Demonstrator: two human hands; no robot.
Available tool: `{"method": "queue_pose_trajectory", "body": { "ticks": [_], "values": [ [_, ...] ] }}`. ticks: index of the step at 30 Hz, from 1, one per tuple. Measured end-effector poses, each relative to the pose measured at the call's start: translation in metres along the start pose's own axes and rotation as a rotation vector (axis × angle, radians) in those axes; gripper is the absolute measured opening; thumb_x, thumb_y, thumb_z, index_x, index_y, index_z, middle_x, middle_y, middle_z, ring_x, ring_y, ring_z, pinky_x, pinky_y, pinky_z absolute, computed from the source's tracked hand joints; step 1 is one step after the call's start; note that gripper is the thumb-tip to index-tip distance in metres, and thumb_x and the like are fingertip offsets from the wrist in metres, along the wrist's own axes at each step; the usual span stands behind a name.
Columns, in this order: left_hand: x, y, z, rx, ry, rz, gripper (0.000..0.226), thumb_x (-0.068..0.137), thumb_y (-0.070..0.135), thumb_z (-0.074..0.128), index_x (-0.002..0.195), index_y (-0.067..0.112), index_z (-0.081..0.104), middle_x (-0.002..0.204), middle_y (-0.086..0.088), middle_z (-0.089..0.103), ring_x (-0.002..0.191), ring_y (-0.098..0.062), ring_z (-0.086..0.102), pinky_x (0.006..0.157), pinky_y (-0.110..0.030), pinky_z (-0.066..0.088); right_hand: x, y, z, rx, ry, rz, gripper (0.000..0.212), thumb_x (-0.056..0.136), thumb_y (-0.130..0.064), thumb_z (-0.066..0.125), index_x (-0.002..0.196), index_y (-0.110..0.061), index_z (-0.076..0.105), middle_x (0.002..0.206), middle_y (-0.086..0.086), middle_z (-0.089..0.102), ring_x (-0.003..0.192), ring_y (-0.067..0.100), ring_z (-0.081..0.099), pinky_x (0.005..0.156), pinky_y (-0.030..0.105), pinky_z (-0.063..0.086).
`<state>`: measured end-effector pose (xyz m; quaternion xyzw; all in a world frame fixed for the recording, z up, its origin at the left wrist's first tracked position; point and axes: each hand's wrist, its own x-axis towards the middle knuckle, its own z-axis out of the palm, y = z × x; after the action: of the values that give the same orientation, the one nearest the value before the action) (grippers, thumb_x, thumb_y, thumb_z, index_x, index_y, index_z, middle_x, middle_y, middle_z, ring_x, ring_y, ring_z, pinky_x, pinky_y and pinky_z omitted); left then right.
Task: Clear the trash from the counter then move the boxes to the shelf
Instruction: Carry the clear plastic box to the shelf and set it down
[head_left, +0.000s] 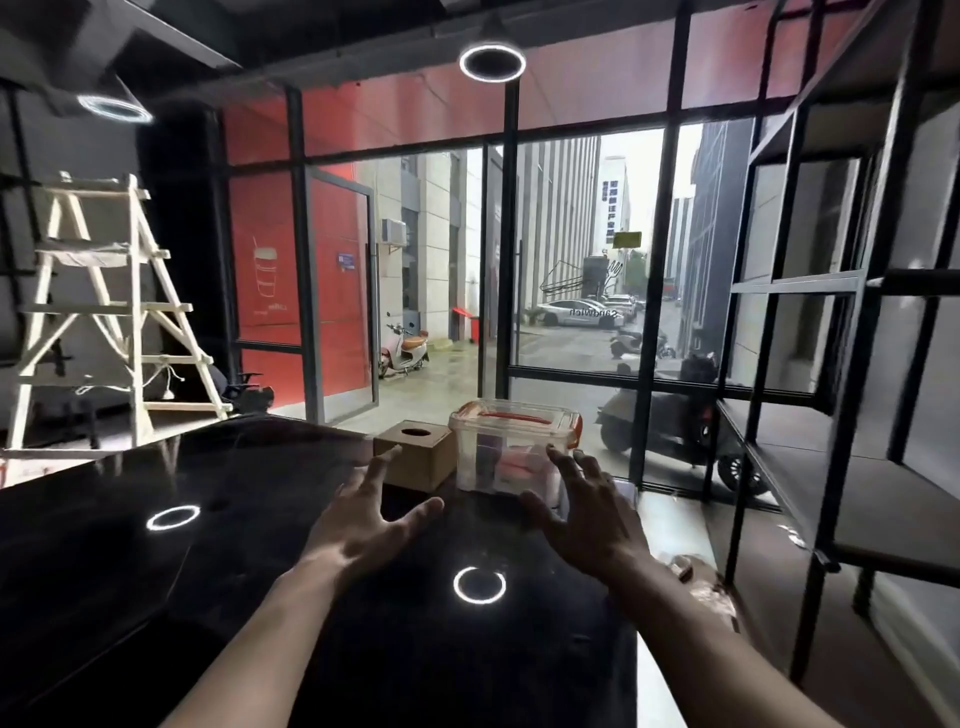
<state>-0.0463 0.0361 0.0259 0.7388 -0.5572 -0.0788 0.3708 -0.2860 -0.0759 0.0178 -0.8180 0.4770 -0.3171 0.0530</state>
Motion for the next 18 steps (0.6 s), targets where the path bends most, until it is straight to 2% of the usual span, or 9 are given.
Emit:
{"method": "queue_pose_trajectory", "body": {
  "ticks": [4,7,9,12,15,18],
  "values": [
    [0.055,-0.007,0.009,-0.122,0.007,-0.034,0.09,0.073,0.072,0.064,0.148,0.048,0.022,0.159,-0.008,0.025,0.141,-0.033,0.036,0.111,-0.052,0.036,0.051,0.016,0.02,-0.028,0.128,0.037,0.076,0.087,-0.069,0.052,0.153,-0.035,0.032,0.161,0.005,0.034,0.14,0.031,0.043,0.102,0.05,0.045],
    [0.096,-0.007,0.013,-0.199,0.0,-0.034,0.098,0.063,0.081,0.06,0.147,0.047,0.025,0.159,-0.006,0.029,0.138,-0.033,0.039,0.11,-0.051,0.037,0.086,0.027,0.029,0.048,0.185,0.09,0.076,0.088,-0.068,0.052,0.152,-0.03,0.036,0.156,0.007,0.04,0.137,0.032,0.046,0.102,0.051,0.047],
    [0.123,-0.008,0.017,-0.274,0.008,-0.036,0.102,0.058,0.086,0.057,0.147,0.046,0.026,0.159,-0.004,0.032,0.138,-0.033,0.04,0.109,-0.052,0.037,0.107,0.035,0.034,0.135,0.227,0.167,0.076,0.087,-0.067,0.052,0.15,-0.027,0.039,0.148,0.01,0.047,0.131,0.033,0.05,0.101,0.05,0.048],
    [0.16,-0.008,0.031,-0.383,0.008,-0.034,0.099,0.058,0.088,0.058,0.144,0.047,0.029,0.157,-0.006,0.034,0.138,-0.029,0.041,0.109,-0.052,0.039,0.131,0.047,0.044,0.317,0.227,0.348,0.08,0.086,-0.068,0.055,0.15,-0.022,0.041,0.15,0.013,0.049,0.134,0.035,0.049,0.107,0.046,0.043],
    [0.192,-0.004,0.045,-0.495,0.004,-0.041,0.098,0.063,0.081,0.057,0.147,0.039,0.031,0.156,-0.009,0.037,0.138,-0.029,0.041,0.109,-0.048,0.038,0.148,0.052,0.049,0.51,0.226,0.484,0.099,0.071,-0.086,0.052,0.148,-0.025,0.044,0.15,0.014,0.05,0.136,0.034,0.048,0.112,0.047,0.04],
    [0.218,0.0,0.057,-0.623,-0.05,-0.048,0.098,0.068,0.075,0.058,0.151,0.032,0.029,0.158,-0.013,0.033,0.14,-0.032,0.037,0.107,-0.045,0.036,0.159,0.053,0.055,0.621,0.236,0.565,0.096,0.079,-0.077,0.057,0.154,-0.022,0.033,0.157,0.015,0.041,0.142,0.036,0.041,0.117,0.047,0.034]
  ]
}}
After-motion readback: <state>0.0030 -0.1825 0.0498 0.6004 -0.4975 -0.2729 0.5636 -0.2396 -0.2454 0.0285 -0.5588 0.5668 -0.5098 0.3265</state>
